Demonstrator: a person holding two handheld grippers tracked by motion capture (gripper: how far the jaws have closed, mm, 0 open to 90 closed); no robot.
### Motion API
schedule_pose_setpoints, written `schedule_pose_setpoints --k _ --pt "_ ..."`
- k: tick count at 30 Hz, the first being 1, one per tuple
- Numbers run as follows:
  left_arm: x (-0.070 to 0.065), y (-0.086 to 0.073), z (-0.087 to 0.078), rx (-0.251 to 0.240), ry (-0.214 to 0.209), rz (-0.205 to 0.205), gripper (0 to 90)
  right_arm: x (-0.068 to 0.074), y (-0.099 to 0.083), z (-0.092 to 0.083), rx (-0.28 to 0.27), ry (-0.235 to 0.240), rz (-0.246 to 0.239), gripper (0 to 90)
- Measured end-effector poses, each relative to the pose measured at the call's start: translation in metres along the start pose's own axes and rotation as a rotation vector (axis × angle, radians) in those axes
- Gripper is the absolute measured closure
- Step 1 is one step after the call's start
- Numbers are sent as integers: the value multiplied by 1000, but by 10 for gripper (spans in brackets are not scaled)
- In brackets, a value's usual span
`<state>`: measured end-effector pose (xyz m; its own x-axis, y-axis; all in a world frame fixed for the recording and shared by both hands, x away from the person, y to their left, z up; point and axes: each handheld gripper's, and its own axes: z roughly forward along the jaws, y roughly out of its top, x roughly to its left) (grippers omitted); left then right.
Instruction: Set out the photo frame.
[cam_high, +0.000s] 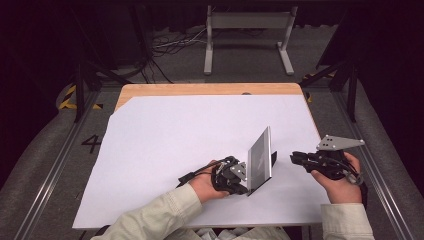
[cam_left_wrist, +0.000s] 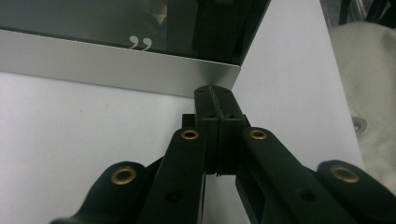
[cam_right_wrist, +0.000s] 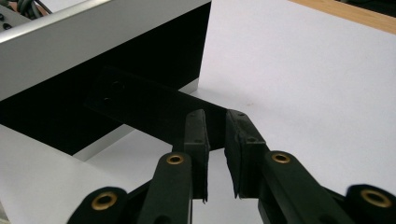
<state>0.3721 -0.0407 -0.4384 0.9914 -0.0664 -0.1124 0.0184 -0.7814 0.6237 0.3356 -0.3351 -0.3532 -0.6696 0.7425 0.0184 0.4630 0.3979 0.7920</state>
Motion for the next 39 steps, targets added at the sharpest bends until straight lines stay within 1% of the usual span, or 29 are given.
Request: schedule_pose_setpoints --k 1,5,6,7,9,10,15,16,17,18,19,21,29,31,33,35,36,39 --pt "0 1 2 -9 -9 -14 900 0 0 0 3 3 0 788" --pt "1 2 5 -28 -14 -21 900 0 1 -1 7 8 13 793" --pt "1 3 6 -33 -15 -26 900 0 0 -2 6 10 28 794" --pt "2 4 8 -42 -11 -36 900 0 0 -3 9 14 66 796" --pt "2 5 9 -47 -14 -42 900 0 -1 -4 11 14 98 802" --pt "2 7 11 -57 -17 -52 900 0 -1 -5 11 17 108 807" --pt "2 10 16 -73 -30 -66 900 0 -1 -6 14 16 136 817" --pt "2 10 16 -73 -30 -66 900 0 -1 -6 14 16 136 817" --pt "1 12 17 -74 -32 -48 900 0 -1 -6 17 16 146 818" --pt "1 12 17 -74 -32 -48 900 0 -1 -6 17 16 146 818" --pt "1 13 18 -71 -30 -35 900 0 -2 -6 19 13 155 826" --pt "0 14 19 -71 -31 -32 900 0 -2 -6 22 11 158 829" --pt "-1 20 24 -71 -41 -24 900 0 -6 -12 23 4 186 829" --pt "-1 22 25 -70 -47 -25 900 0 -8 -14 25 4 202 828" --pt "0 26 27 -63 -55 -38 900 0 -10 -17 25 -1 214 829" --pt "1 30 30 -59 -55 -33 900 0 -12 -20 23 -9 222 829" --pt "1 31 31 -53 -55 -36 900 -1 -13 -21 22 -10 226 829" --pt "1 35 34 -56 -61 -40 900 -1 -14 -22 23 -14 231 828"
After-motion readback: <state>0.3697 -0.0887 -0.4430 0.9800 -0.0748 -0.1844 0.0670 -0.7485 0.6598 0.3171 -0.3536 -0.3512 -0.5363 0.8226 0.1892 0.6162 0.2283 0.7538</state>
